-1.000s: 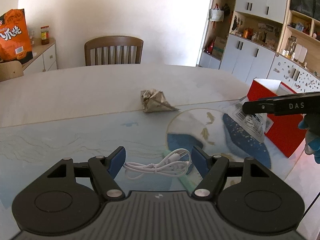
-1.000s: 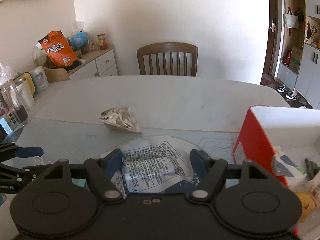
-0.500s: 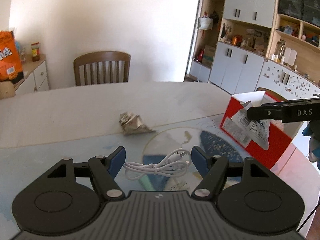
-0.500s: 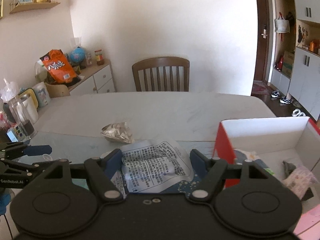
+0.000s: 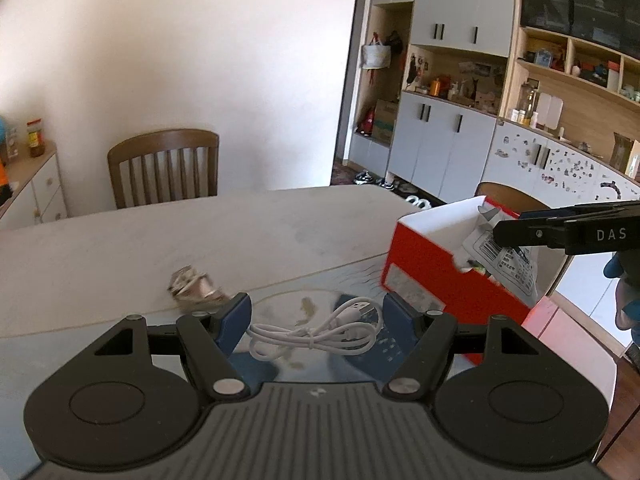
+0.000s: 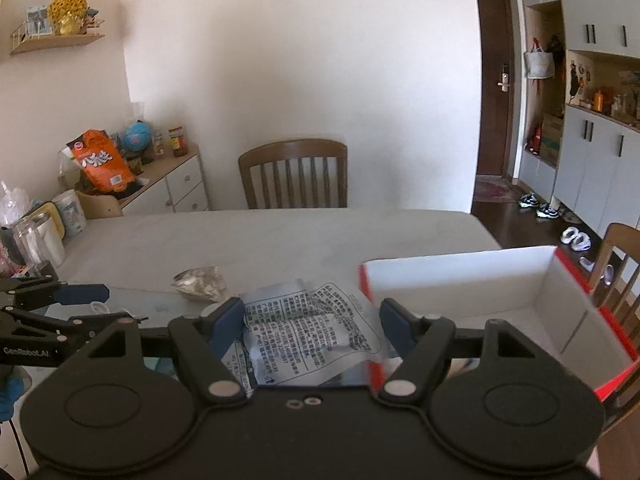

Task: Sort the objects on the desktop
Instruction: 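Carry the printed packet and white cable with both tools over the shoebox, then open the right tool to drop the printed packet while the left tool releases the cable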

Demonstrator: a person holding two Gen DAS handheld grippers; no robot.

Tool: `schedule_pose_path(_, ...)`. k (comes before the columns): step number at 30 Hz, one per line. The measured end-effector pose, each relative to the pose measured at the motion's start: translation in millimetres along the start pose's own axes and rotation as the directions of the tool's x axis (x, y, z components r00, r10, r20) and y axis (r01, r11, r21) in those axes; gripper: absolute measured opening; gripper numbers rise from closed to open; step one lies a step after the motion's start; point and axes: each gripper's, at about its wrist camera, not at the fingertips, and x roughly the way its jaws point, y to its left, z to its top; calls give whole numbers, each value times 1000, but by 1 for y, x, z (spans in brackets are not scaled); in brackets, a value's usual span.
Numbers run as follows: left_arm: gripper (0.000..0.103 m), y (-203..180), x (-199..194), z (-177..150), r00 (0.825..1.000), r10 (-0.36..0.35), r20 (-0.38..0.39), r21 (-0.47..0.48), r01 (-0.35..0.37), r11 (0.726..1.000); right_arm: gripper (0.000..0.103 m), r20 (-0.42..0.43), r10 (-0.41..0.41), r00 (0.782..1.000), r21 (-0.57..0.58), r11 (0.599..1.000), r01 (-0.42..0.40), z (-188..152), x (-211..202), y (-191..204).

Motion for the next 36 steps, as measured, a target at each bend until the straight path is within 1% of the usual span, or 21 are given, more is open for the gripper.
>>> schedule_pose_path(8, 72, -43, 19, 17, 999, -40, 14, 28, 40, 999, 75, 17, -27, 999, 13, 1000, 27, 4, -11, -39)
schedule_pose_path(18, 72, -98, 56, 37, 995, -94, 16, 59, 93, 994, 75, 22, -64, 998, 28, 998, 64, 3, -20, -90)
schedule_pose_path(26, 72, -131, 81, 54, 992, -126, 18, 96, 124, 988, 75, 20, -81, 997, 40, 996, 80, -1, -22, -122)
schedule_pose_path(30, 72, -144, 97, 62, 990, -142, 8, 114, 140, 984, 75, 0, -78, 997, 35, 996, 78, -4, -21, -134)
schedule_pose_path(33, 72, -154, 109, 66, 988, -155, -15, 128, 155, 980, 75, -34, -81, 996, 23, 996, 82, -5, -17, -139)
schedule_pose_path(36, 72, -162, 120, 70, 985, -168, -45, 140, 173, 975, 75, -85, -92, 992, 12, 996, 93, -6, -10, -144)
